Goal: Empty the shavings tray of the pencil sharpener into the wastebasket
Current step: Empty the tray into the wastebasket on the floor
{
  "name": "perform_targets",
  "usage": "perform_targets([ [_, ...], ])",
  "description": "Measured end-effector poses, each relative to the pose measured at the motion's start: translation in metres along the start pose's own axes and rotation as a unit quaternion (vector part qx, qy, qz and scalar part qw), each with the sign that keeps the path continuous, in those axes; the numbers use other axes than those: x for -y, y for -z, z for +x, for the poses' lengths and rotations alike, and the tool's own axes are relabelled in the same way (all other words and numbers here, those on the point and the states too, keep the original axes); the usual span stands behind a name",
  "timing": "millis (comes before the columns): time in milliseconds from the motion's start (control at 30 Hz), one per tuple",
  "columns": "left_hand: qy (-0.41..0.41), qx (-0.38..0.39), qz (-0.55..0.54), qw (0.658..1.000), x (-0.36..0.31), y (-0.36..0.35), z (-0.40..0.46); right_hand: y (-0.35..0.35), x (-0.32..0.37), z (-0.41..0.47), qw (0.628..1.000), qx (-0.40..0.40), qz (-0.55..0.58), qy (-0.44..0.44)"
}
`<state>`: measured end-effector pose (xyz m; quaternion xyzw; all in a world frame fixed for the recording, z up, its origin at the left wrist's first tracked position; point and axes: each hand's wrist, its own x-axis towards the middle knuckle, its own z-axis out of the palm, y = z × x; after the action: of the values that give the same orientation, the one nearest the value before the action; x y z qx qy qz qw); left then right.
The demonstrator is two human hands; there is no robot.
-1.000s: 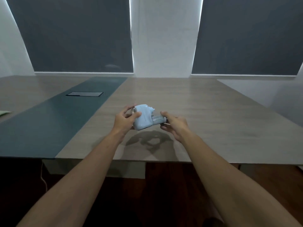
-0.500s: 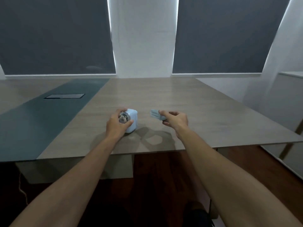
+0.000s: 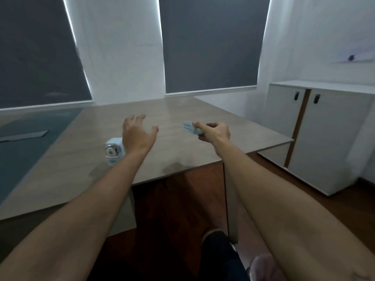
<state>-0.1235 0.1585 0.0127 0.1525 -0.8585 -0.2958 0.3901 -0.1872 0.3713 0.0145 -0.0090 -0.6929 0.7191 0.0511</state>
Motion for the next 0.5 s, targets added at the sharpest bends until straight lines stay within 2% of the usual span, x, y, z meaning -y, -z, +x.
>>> perform_targets([
  [167, -0.008, 0.095, -0.110, 0.989, -0.088, -0.045, -0.034, 0.077, 0.010, -0.002, 0.998, -0.063, -0.013, 0.020],
  [333, 0.001, 0.227, -0.211, 0.951, -0.143, -0.106, -0.090, 0.168, -0.009, -0.014, 0.989, -0.133, -0.060, 0.015],
  [500, 0.019, 0.303, -0.230, 0.925, -0.169, -0.164, -0.161, 0.245, -0.054, -0.032, 0.979, -0.153, -0.133, -0.021],
])
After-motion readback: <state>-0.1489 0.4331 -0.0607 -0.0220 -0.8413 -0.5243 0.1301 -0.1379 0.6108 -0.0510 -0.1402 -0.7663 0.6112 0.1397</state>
